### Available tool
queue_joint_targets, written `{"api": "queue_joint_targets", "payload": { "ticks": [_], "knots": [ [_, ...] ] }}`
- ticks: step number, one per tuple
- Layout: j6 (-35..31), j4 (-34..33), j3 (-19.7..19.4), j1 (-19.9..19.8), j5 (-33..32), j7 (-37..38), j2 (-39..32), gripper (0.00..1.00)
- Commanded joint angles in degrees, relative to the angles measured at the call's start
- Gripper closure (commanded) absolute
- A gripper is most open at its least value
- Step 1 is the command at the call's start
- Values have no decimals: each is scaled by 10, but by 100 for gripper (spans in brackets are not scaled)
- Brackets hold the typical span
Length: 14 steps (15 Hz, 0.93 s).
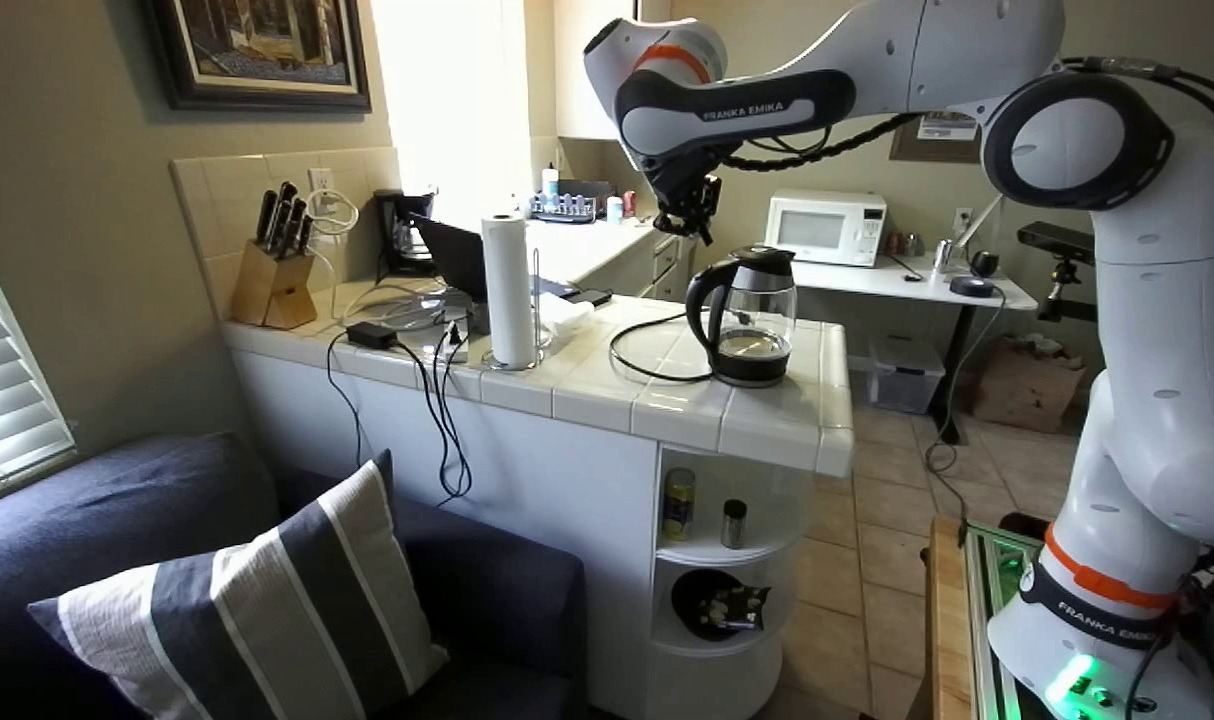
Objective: Press the button on the kettle handle
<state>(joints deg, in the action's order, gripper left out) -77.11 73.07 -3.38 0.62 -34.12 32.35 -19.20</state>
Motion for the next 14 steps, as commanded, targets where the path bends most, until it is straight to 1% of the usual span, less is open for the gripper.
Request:
{"api": "queue_joint_targets", "payload": {
  "ticks": [1,7,14],
  "knots": [
    [11,-6,-14,4,12,-3,-20,100],
    [10,-3,-23,4,13,-6,-38,100],
    [2,0,-32,-1,18,-7,-43,100]
  ]
}}
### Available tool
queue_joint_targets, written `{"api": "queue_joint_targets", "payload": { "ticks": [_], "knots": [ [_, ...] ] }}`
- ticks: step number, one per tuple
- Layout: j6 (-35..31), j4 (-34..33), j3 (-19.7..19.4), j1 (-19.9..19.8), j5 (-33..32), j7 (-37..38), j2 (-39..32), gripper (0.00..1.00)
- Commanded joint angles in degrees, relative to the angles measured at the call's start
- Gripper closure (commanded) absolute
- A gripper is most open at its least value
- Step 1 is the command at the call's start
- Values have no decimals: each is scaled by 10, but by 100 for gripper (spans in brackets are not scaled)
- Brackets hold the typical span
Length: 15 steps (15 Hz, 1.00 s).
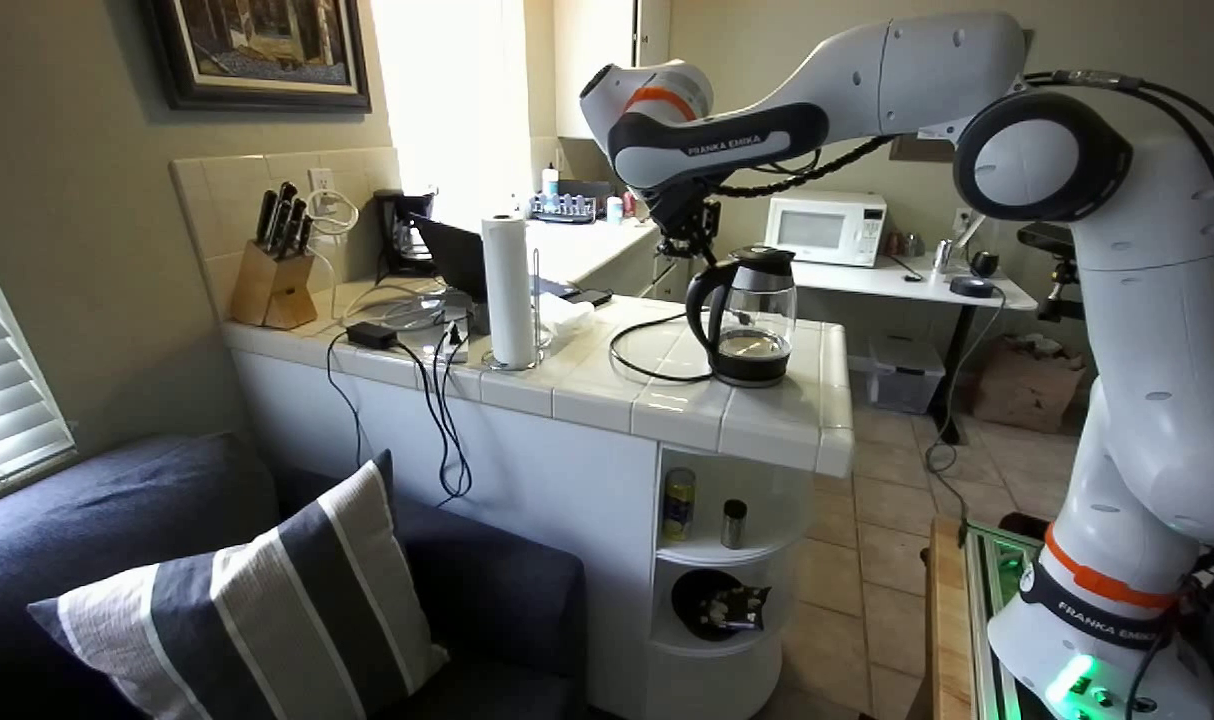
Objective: Press the button on the kettle handle
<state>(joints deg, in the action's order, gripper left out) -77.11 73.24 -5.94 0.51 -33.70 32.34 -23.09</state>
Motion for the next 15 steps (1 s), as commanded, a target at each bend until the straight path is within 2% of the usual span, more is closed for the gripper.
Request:
{"api": "queue_joint_targets", "payload": {
  "ticks": [1,15],
  "knots": [
    [3,-2,-7,0,16,-7,-5,100],
    [-25,40,-14,-3,-3,8,0,100]
  ]
}}
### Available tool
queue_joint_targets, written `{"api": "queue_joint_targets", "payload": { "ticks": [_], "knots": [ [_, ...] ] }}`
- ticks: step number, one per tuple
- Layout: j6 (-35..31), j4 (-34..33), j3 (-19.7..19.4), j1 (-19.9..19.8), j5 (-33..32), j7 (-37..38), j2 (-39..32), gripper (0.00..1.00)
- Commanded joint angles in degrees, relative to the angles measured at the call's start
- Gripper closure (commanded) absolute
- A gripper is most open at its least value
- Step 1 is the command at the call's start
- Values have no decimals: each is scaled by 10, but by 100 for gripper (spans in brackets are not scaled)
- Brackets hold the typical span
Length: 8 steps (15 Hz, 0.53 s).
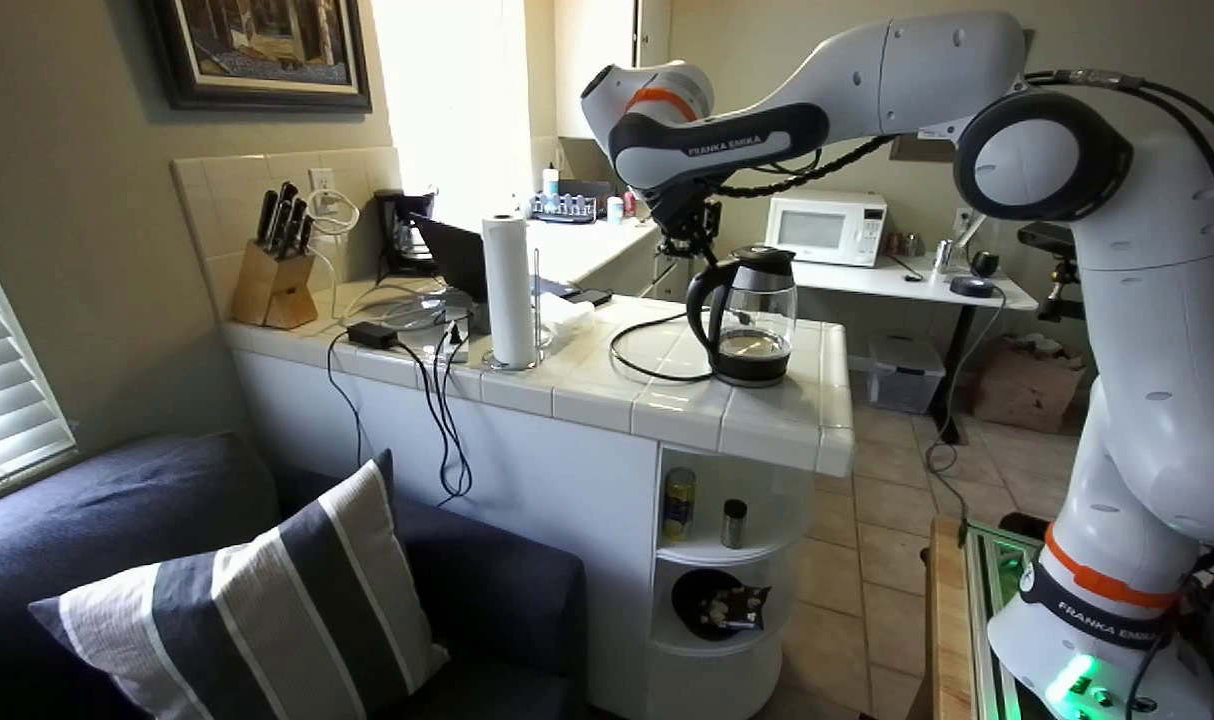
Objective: Press the button on the kettle handle
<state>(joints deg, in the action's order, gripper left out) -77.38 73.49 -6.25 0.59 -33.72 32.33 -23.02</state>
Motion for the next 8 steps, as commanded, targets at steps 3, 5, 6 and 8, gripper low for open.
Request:
{"api": "queue_joint_targets", "payload": {
  "ticks": [3,5,6,8],
  "knots": [
    [-16,32,-8,1,0,11,4,100],
    [-10,24,-5,6,6,17,7,100],
    [-10,23,-3,9,4,17,10,100],
    [-11,22,0,15,0,15,15,100]
  ]
}}
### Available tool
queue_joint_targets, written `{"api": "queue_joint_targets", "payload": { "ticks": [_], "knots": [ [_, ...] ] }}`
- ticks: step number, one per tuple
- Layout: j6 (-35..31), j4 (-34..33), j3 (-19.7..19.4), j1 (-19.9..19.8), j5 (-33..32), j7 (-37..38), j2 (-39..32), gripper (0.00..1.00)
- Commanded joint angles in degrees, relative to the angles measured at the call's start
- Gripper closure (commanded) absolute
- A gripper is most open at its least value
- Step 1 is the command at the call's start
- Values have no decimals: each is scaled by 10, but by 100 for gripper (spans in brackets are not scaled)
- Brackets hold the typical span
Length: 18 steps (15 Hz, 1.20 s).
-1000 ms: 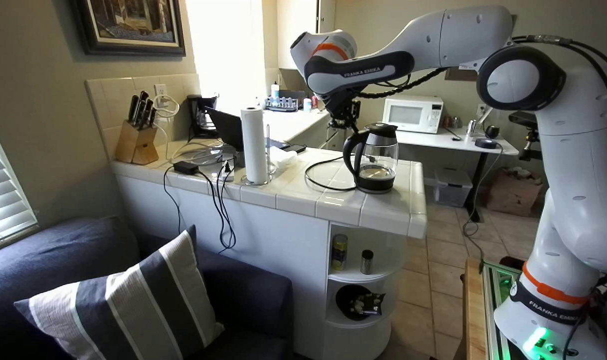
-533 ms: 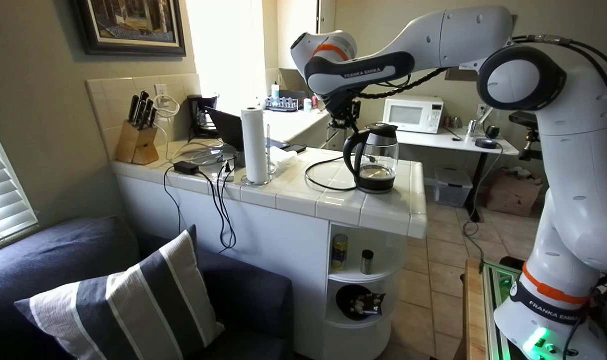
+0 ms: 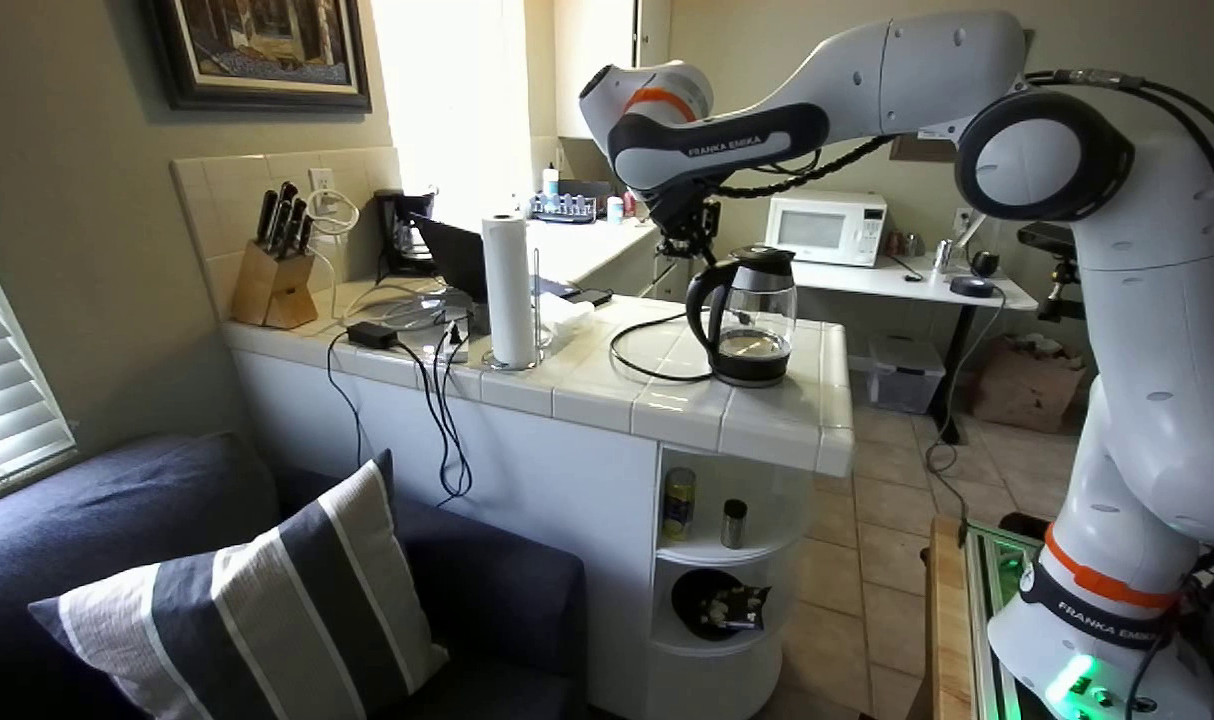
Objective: Press the button on the kettle handle
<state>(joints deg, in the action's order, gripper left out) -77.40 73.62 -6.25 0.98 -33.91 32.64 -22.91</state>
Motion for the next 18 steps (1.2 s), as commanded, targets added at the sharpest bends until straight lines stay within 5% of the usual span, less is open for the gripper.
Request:
{"api": "queue_joint_targets", "payload": {
  "ticks": [1,18],
  "knots": [
    [-12,23,1,14,0,11,16,100],
    [-49,29,5,15,28,3,-1,100]
  ]
}}
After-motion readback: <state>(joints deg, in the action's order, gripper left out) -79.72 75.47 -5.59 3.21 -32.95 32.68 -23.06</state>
